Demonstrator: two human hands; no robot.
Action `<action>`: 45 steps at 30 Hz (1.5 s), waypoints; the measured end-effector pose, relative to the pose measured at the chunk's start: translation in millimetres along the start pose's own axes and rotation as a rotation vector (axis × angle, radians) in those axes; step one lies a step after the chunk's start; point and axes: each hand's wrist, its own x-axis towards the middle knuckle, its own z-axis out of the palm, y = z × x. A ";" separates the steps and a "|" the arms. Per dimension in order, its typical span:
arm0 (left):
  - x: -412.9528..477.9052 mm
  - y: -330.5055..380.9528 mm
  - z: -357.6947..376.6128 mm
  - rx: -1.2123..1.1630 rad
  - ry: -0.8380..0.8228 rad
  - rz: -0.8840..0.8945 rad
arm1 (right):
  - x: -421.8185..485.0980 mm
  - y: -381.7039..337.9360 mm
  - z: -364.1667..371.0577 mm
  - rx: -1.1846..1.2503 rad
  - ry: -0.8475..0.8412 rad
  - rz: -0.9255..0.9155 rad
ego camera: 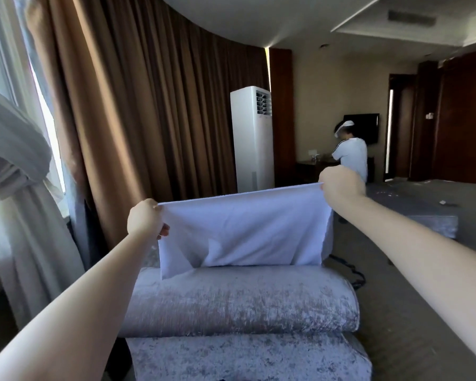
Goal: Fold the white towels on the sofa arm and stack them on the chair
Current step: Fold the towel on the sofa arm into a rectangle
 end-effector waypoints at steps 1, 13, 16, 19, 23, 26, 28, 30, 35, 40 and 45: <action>2.9 3.5 -2.3 0.002 0.029 0.047 | 1.8 0.3 -2.9 0.014 0.011 0.021; 20.7 71.4 -95.0 0.165 0.339 0.542 | 15.9 -12.8 -59.5 0.403 0.332 0.000; 14.8 84.8 -111.4 0.191 0.400 0.586 | 17.3 -17.8 -77.1 0.539 0.475 -0.050; 0.8 96.4 -122.6 0.289 0.450 0.684 | 21.3 -14.6 -88.2 0.544 0.532 -0.060; 5.9 97.4 -133.9 0.480 0.471 0.824 | 22.3 -5.7 -86.0 0.532 0.492 -0.063; 14.7 92.2 -131.4 0.572 0.421 0.790 | 22.7 -3.0 -72.4 0.521 0.445 -0.053; 21.3 85.5 -122.5 0.606 0.369 0.763 | 25.2 -3.5 -58.6 0.517 0.415 -0.051; 30.5 75.5 -110.2 0.629 0.326 0.738 | 30.2 -4.3 -43.7 0.510 0.383 -0.051; 59.1 55.3 -80.3 0.630 0.160 0.659 | 54.1 0.2 -8.4 0.464 0.312 -0.071; 97.9 74.1 -76.2 0.813 0.084 0.647 | 100.4 -2.0 -2.5 0.427 0.309 -0.069; 118.8 101.5 -77.0 0.926 0.163 0.714 | 129.4 -6.0 -4.5 0.475 0.326 -0.072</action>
